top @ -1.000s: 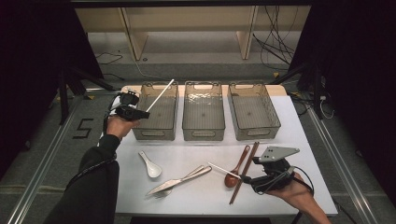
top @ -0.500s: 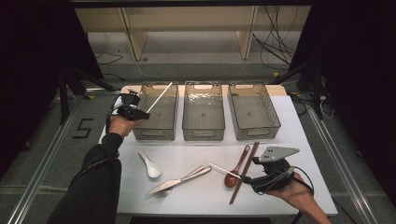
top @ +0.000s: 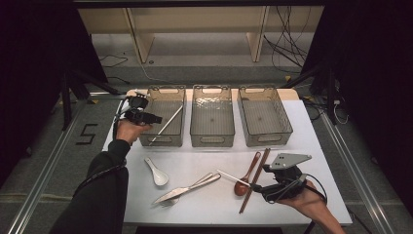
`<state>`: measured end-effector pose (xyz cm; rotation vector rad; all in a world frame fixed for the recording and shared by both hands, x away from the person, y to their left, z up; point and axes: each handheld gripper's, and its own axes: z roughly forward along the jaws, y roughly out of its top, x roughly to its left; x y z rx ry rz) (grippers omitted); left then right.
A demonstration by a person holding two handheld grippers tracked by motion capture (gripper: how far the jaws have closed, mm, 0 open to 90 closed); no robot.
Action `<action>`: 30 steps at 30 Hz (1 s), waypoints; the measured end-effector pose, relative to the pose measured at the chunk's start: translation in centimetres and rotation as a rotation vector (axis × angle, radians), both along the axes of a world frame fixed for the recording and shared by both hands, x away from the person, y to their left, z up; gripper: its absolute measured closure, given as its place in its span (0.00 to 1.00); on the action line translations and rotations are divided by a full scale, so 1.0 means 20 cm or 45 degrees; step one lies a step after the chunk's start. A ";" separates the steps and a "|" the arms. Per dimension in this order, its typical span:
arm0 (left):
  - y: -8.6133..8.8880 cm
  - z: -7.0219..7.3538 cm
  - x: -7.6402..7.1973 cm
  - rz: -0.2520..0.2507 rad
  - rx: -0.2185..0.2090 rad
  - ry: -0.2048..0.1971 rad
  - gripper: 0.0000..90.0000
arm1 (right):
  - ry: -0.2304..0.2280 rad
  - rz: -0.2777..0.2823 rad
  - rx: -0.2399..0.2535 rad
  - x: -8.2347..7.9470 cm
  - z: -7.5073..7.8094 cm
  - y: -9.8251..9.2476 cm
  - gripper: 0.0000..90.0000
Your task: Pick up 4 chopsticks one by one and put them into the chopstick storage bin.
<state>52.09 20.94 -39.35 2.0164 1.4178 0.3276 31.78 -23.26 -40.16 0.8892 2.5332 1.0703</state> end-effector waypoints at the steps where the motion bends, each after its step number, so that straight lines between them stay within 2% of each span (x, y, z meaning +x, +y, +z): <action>1: 0.00 0.01 -0.01 -0.009 -0.013 -0.003 0.51 | 0.000 0.000 0.001 0.00 0.00 0.00 0.28; 4: -0.02 0.04 -0.06 -0.043 -0.037 -0.016 0.41 | 0.002 -0.002 -0.001 0.00 0.00 0.00 0.28; 8: -0.03 0.08 -0.14 -0.108 -0.121 -0.061 0.33 | 0.008 -0.005 -0.002 0.00 0.00 0.00 0.28; 15: -0.08 0.10 -0.28 -0.223 -0.128 -0.106 0.26 | 0.019 -0.008 -0.015 0.00 -0.01 0.00 0.28; 18: -0.10 0.12 -0.33 -0.247 -0.134 -0.140 0.24 | 0.019 -0.006 -0.023 0.01 -0.01 0.00 0.28; 22: -0.13 0.13 -0.38 -0.275 -0.115 -0.164 0.21 | 0.028 -0.003 -0.039 0.01 -0.02 0.00 0.28; 27: -0.15 0.13 -0.44 -0.327 -0.174 -0.176 0.18 | 0.035 -0.002 -0.047 0.01 -0.02 0.00 0.28; 30: -0.17 0.14 -0.48 -0.339 -0.172 -0.192 0.18 | 0.045 -0.001 -0.062 0.01 -0.03 0.00 0.28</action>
